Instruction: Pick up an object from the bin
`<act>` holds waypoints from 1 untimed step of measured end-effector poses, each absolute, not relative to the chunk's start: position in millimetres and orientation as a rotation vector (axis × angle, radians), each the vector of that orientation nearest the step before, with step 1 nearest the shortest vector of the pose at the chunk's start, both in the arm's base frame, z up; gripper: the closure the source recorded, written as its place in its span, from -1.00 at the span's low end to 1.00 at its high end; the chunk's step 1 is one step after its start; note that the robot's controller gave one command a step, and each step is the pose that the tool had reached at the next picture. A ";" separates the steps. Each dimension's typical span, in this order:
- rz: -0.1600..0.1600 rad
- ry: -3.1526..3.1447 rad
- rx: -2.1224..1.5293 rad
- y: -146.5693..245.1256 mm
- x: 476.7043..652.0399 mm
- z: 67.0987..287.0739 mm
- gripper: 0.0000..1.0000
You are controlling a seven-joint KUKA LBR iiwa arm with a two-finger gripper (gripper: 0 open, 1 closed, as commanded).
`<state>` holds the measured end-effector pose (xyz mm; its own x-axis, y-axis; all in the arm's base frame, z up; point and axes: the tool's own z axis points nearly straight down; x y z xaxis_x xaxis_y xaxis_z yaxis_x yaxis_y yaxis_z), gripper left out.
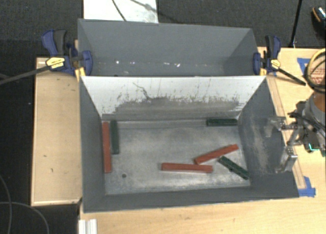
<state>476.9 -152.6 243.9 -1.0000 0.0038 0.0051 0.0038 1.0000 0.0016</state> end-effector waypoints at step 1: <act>-0.001 -3.139 -0.105 -132.0 489.6 67.1 -1.00</act>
Offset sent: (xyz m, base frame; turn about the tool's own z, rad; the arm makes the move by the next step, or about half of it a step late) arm 0.0129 0.0203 -0.1739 0.0633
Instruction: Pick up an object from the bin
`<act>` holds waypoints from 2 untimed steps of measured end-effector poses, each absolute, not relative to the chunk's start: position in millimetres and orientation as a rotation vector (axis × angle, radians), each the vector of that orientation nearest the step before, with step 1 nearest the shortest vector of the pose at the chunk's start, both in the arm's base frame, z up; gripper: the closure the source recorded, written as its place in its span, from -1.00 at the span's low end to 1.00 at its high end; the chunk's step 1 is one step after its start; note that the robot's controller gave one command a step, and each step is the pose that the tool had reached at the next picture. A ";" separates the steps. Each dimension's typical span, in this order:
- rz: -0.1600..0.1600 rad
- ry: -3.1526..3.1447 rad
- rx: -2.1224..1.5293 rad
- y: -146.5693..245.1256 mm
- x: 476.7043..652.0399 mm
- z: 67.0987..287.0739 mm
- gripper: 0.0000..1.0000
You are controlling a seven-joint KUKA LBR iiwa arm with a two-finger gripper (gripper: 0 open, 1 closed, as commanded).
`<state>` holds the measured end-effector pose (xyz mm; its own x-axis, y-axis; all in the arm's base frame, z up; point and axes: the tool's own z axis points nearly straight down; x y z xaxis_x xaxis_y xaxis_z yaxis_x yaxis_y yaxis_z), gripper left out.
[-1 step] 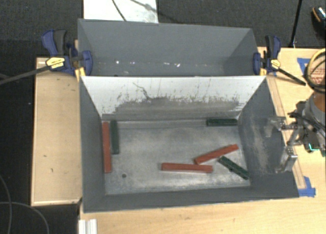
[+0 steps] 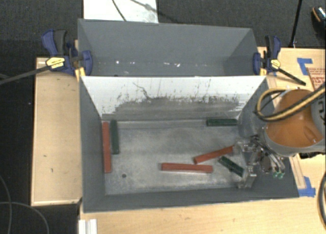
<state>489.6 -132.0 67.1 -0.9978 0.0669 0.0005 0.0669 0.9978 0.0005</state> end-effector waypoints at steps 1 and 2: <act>0.000 -3.122 -0.404 -126.2 497.4 101.1 -1.00; 0.000 -3.066 -0.693 -124.4 494.1 100.2 -1.00</act>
Offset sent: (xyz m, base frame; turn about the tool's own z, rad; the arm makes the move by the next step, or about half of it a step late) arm 0.0063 0.0056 0.0329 0.1910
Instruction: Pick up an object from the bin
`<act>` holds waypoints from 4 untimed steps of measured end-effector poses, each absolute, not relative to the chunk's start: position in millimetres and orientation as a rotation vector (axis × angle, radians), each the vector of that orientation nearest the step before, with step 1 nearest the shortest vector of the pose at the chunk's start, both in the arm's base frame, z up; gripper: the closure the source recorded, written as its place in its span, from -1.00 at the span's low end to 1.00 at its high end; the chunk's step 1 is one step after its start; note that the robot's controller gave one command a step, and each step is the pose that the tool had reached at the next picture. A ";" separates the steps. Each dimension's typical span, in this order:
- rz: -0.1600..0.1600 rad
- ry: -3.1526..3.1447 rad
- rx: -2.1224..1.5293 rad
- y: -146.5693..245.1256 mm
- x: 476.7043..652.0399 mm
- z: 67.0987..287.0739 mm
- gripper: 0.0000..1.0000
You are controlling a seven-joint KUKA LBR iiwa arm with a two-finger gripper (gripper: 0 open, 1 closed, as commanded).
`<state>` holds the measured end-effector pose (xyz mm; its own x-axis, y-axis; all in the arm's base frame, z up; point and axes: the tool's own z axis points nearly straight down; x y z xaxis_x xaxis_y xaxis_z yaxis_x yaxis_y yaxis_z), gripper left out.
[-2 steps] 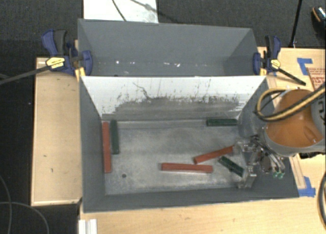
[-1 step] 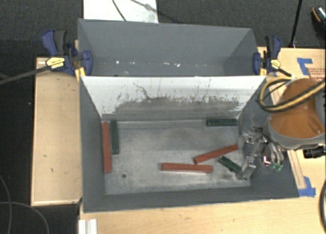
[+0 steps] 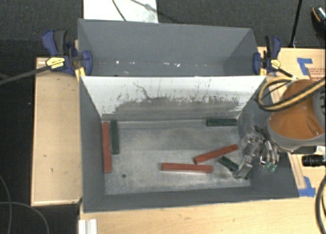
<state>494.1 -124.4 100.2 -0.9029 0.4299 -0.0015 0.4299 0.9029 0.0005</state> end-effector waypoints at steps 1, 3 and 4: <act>0.001 3.024 0.857 -125.1 496.7 69.4 -1.00; 0.000 3.030 0.839 -125.3 496.8 69.7 1.00; 0.000 3.027 0.818 -125.9 498.4 108.5 1.00</act>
Offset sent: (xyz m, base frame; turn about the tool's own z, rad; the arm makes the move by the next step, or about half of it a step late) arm 0.0025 -0.0008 -0.0302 0.1084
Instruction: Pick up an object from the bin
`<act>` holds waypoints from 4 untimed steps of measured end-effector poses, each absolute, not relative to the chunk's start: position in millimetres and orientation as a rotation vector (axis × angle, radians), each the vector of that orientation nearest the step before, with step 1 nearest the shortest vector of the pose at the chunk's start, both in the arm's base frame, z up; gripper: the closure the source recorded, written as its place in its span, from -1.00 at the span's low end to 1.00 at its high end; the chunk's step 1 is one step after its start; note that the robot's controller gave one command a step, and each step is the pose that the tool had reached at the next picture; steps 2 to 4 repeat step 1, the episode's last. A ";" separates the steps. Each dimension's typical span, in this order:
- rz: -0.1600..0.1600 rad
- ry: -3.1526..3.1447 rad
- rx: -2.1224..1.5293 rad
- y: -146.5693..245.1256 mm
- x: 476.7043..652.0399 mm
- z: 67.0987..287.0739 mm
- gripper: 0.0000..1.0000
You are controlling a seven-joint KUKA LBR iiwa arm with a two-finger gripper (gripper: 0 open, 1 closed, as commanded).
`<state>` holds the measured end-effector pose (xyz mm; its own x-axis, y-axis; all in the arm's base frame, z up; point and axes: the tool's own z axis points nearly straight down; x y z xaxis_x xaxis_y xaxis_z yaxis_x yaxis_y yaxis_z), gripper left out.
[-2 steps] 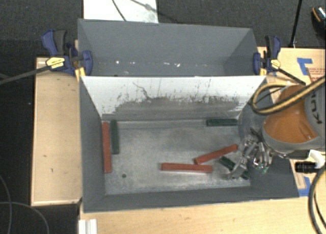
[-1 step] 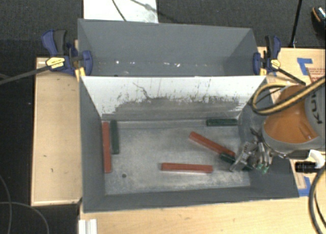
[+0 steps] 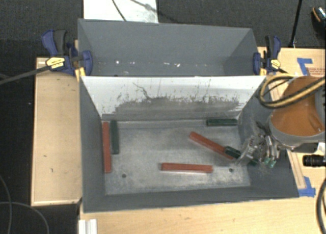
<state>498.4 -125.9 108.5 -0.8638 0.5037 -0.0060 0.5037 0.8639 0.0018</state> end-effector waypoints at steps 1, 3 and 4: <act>0.001 3.026 0.807 -126.5 500.5 181.9 1.00; 0.001 3.026 0.807 -126.5 500.5 181.9 1.00; 0.001 3.026 0.807 -126.5 500.5 181.9 1.00</act>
Offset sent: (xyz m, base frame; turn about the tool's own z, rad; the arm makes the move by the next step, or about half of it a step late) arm 0.0000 -0.0001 0.0687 0.0000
